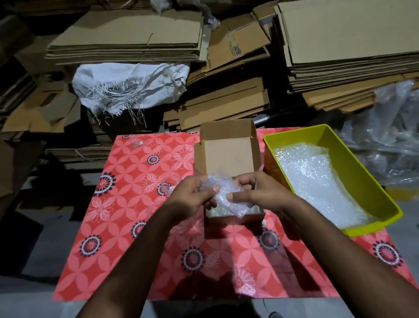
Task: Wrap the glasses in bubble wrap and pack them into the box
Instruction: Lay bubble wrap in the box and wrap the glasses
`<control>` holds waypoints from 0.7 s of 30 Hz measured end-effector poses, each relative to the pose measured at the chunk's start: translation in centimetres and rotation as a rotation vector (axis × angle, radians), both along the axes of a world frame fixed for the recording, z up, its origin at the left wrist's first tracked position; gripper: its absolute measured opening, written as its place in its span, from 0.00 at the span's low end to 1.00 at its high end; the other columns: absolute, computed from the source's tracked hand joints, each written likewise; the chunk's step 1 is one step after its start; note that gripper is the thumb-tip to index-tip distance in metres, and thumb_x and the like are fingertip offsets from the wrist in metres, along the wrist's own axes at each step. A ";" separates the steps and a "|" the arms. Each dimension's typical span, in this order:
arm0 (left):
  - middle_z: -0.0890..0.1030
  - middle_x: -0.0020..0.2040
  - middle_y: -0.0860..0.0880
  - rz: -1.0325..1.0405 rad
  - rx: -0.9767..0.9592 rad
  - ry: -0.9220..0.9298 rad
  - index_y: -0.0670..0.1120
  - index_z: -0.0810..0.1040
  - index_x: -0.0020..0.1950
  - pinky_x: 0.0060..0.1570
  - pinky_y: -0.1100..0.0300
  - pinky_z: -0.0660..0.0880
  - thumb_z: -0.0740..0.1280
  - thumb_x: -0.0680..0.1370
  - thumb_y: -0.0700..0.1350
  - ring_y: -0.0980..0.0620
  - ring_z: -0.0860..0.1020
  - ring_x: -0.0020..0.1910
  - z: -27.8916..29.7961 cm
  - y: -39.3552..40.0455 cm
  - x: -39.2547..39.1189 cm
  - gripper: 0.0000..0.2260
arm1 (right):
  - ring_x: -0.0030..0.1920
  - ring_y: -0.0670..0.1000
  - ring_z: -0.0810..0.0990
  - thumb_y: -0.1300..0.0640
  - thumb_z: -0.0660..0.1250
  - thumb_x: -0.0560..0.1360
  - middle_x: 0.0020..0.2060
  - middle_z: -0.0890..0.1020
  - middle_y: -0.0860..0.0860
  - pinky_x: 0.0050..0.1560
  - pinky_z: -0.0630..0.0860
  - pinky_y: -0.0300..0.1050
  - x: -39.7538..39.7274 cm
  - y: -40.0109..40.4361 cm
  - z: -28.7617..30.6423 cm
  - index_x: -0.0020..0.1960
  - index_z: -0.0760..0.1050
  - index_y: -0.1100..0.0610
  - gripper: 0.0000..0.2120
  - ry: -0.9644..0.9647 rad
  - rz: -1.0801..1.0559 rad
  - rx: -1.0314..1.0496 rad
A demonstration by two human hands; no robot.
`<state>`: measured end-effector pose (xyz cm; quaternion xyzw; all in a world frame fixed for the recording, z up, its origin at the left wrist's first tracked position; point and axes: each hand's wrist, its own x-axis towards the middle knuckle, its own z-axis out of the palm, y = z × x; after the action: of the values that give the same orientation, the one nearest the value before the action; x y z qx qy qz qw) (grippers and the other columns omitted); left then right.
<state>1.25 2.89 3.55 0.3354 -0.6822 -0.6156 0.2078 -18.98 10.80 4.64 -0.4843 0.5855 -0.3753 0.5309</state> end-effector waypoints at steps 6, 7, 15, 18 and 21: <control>0.80 0.38 0.40 0.241 0.127 0.138 0.36 0.77 0.56 0.39 0.55 0.81 0.73 0.75 0.33 0.49 0.82 0.36 -0.4 1.2 -0.2 0.11 | 0.27 0.43 0.76 0.69 0.74 0.72 0.25 0.78 0.44 0.33 0.73 0.38 0.8 -0.1 -0.3 0.50 0.78 0.65 0.09 -0.129 -0.099 -0.029; 0.79 0.37 0.40 0.275 0.127 0.153 0.35 0.78 0.54 0.38 0.57 0.81 0.73 0.74 0.32 0.49 0.81 0.35 -0.6 1.3 -0.2 0.10 | 0.24 0.41 0.71 0.68 0.74 0.73 0.22 0.73 0.42 0.28 0.70 0.36 0.8 -0.2 -0.5 0.47 0.77 0.63 0.07 -0.129 -0.097 -0.022; 0.81 0.38 0.36 0.380 0.149 0.249 0.36 0.81 0.51 0.38 0.54 0.82 0.69 0.75 0.27 0.46 0.81 0.33 -0.8 1.0 0.3 0.08 | 0.33 0.55 0.81 0.71 0.71 0.73 0.36 0.84 0.60 0.38 0.82 0.49 2.1 -1.0 -1.4 0.48 0.81 0.60 0.08 -0.255 -0.234 -0.131; 0.83 0.42 0.37 0.388 0.195 0.304 0.34 0.80 0.53 0.42 0.53 0.83 0.64 0.75 0.24 0.44 0.83 0.36 -1.1 1.3 0.4 0.10 | 0.35 0.50 0.85 0.76 0.65 0.74 0.36 0.86 0.55 0.34 0.82 0.42 3.0 -1.1 -1.2 0.44 0.81 0.64 0.10 -0.342 -0.273 -0.111; 0.82 0.46 0.32 0.430 0.264 0.347 0.31 0.79 0.54 0.44 0.55 0.83 0.62 0.78 0.26 0.41 0.82 0.40 -1.4 1.4 0.8 0.08 | 0.40 0.51 0.86 0.74 0.61 0.77 0.42 0.87 0.58 0.38 0.82 0.42 3.4 -1.3 -1.2 0.48 0.80 0.70 0.09 -0.493 -0.288 -0.030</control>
<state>2.05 4.32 2.16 0.3860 -0.4639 -0.6889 0.4015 -15.63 9.48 3.40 -0.2980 0.4957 -0.5618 0.5915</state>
